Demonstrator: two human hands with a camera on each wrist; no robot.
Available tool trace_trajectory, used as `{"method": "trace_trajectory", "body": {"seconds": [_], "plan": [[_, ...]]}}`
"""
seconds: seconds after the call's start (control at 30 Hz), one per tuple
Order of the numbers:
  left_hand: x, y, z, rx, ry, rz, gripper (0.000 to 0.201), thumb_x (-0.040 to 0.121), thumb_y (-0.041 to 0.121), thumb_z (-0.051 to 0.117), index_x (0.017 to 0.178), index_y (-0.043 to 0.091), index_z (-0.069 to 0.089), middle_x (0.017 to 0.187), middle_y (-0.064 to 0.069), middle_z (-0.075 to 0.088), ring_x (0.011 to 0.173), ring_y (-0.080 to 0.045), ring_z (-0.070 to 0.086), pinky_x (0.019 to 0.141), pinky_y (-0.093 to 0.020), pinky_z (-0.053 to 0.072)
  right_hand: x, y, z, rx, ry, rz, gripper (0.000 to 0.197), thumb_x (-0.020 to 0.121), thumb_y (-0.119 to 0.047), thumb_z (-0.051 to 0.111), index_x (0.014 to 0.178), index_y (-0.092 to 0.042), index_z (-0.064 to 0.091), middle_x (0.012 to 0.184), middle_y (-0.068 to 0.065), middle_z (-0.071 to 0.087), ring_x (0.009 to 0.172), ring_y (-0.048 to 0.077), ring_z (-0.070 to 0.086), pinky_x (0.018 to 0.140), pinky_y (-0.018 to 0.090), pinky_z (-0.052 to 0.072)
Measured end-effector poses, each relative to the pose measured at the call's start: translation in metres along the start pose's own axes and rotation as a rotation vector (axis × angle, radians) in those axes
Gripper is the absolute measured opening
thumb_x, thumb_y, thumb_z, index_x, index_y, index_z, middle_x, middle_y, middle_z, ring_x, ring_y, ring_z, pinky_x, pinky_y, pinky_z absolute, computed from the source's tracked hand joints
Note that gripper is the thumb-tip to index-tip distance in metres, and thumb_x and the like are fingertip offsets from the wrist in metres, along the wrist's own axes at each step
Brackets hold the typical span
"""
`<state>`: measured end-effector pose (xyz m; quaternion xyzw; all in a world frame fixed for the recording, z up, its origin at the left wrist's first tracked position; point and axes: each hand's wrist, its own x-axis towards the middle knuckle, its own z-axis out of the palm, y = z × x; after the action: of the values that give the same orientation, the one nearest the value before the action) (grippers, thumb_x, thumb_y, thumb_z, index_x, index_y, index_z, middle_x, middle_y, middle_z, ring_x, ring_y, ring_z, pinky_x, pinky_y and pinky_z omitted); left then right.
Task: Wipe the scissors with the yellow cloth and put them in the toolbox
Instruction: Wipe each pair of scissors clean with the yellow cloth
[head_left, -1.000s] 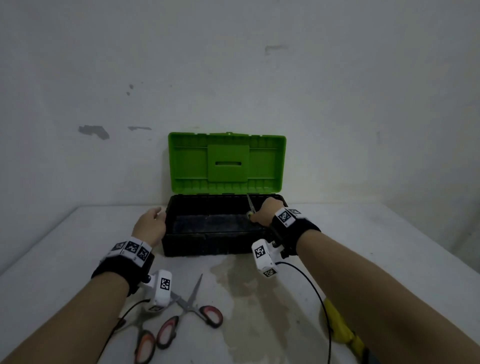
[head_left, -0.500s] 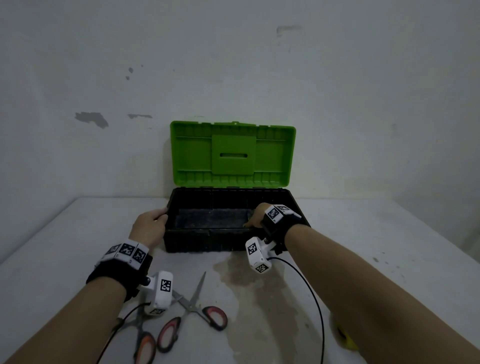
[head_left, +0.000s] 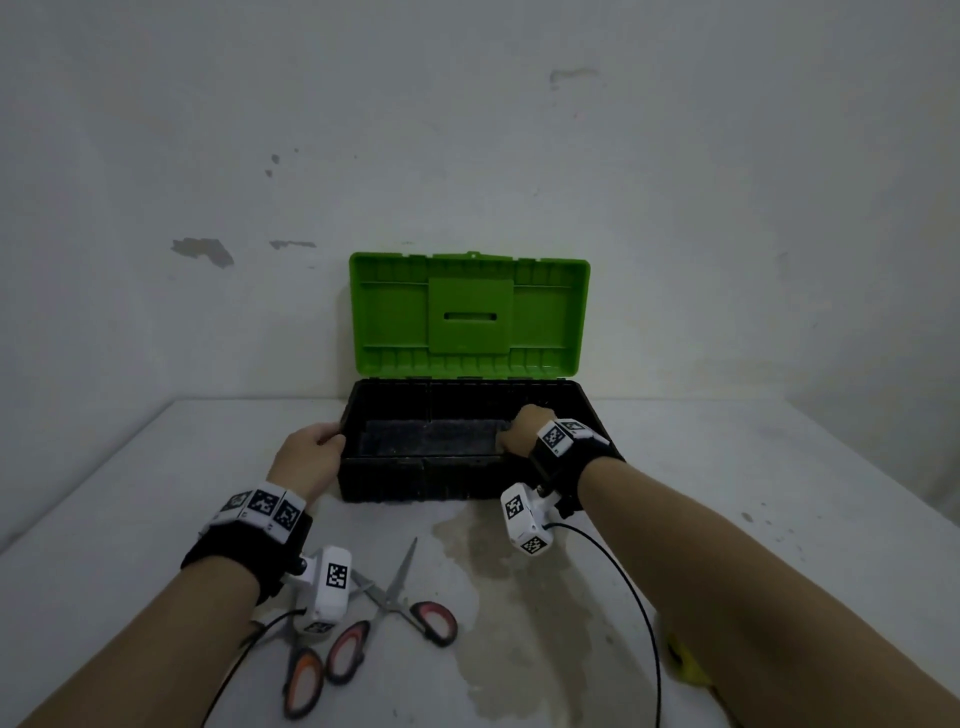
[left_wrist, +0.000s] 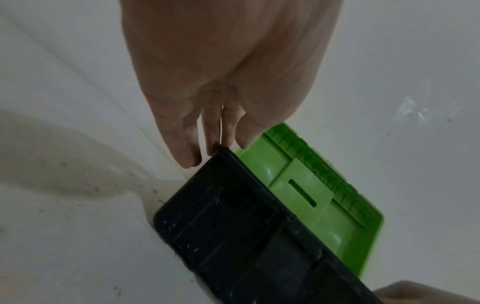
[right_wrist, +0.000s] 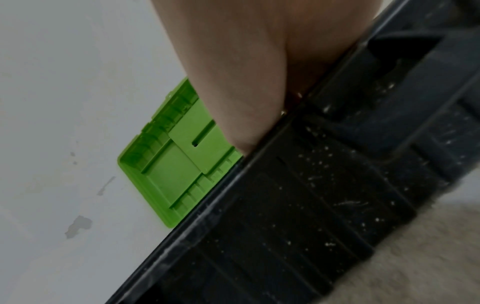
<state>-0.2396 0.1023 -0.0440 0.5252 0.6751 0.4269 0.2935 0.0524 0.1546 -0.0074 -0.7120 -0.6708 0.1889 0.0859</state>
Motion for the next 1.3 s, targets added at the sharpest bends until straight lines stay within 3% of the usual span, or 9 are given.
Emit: {"method": "trace_trajectory", "body": {"seconds": [0.07,0.2,0.33,0.47,0.6,0.77,1.0,1.2,1.3], "plan": [[-0.014,0.01,-0.001,0.085,0.021,0.023,0.033,0.099,0.008,0.052,0.129,-0.002,0.063,0.128,-0.018,0.064,0.121,-0.033,0.058,0.102,-0.034,0.041,-0.007,0.001,-0.003,-0.013,0.042,-0.016,0.031,0.089,-0.038,0.063,0.085,-0.007,0.065,0.071,0.006,0.059,0.059,0.019,0.054,0.053,0.024,0.044],[-0.048,0.027,-0.005,0.23,0.048,0.078,0.039,0.099,0.02,0.055,0.135,0.005,0.058,0.135,-0.017,0.061,0.126,-0.034,0.054,0.109,-0.038,0.04,-0.036,0.009,-0.008,-0.03,0.098,-0.088,0.036,0.086,-0.043,0.064,0.1,-0.011,0.073,0.101,0.011,0.07,0.093,0.03,0.065,0.081,0.033,0.055],[-0.088,0.036,0.0,0.344,0.055,0.13,0.025,0.098,0.023,0.057,0.119,0.012,0.063,0.114,-0.011,0.065,0.114,-0.032,0.058,0.103,-0.041,0.043,-0.068,0.028,-0.012,-0.017,0.222,-0.13,0.033,0.082,-0.045,0.06,0.105,-0.022,0.07,0.116,0.011,0.064,0.104,0.032,0.061,0.091,0.04,0.053],[-0.13,0.033,0.014,0.439,-0.12,0.104,0.016,0.099,0.028,0.055,0.104,0.015,0.062,0.104,-0.005,0.064,0.097,-0.023,0.058,0.083,-0.032,0.045,-0.118,0.057,-0.019,0.041,0.251,-0.142,0.027,0.087,-0.036,0.06,0.104,-0.018,0.071,0.112,0.01,0.068,0.101,0.03,0.063,0.088,0.038,0.054],[-0.163,0.03,0.028,0.585,-0.219,0.049,0.027,0.097,0.029,0.057,0.088,0.007,0.069,0.097,-0.014,0.07,0.092,-0.029,0.063,0.079,-0.032,0.049,-0.16,0.097,-0.021,0.091,0.24,-0.087,0.023,0.091,-0.029,0.061,0.105,-0.016,0.071,0.109,0.009,0.069,0.102,0.029,0.063,0.088,0.035,0.053],[-0.188,0.027,0.032,0.815,-0.249,-0.025,0.045,0.1,0.044,0.049,0.094,0.002,0.065,0.107,-0.019,0.07,0.097,-0.034,0.065,0.085,-0.035,0.051,-0.196,0.14,-0.023,0.125,0.22,-0.021,0.02,0.091,-0.02,0.06,0.107,-0.016,0.071,0.109,0.01,0.07,0.104,0.028,0.064,0.085,0.029,0.05],[-0.194,0.026,0.031,1.03,-0.277,-0.035,0.026,0.1,0.018,0.052,0.116,0.001,0.063,0.12,-0.015,0.067,0.107,-0.029,0.065,0.081,-0.03,0.05,-0.214,0.173,-0.018,-0.026,0.119,0.04,0.028,0.09,-0.013,0.06,0.116,-0.018,0.069,0.122,0.007,0.065,0.11,0.026,0.061,0.082,0.027,0.048],[-0.195,0.031,0.029,1.119,-0.294,0.001,0.026,0.099,0.021,0.056,0.117,0.002,0.061,0.123,-0.013,0.065,0.11,-0.027,0.064,0.083,-0.029,0.05,-0.216,0.175,-0.014,-0.102,0.053,0.052,0.034,0.083,-0.051,0.068,0.089,-0.018,0.071,0.079,-0.001,0.064,0.083,0.021,0.061,0.069,0.031,0.048],[-0.198,0.038,0.028,1.063,-0.299,-0.018,0.021,0.097,0.024,0.056,0.106,0.005,0.06,0.119,-0.014,0.065,0.094,-0.027,0.061,0.075,-0.028,0.046,-0.215,0.169,-0.005,-0.17,0.014,0.069,0.042,0.072,-0.06,0.072,0.082,-0.019,0.071,0.078,-0.002,0.065,0.082,0.021,0.064,0.075,0.036,0.05]]}}
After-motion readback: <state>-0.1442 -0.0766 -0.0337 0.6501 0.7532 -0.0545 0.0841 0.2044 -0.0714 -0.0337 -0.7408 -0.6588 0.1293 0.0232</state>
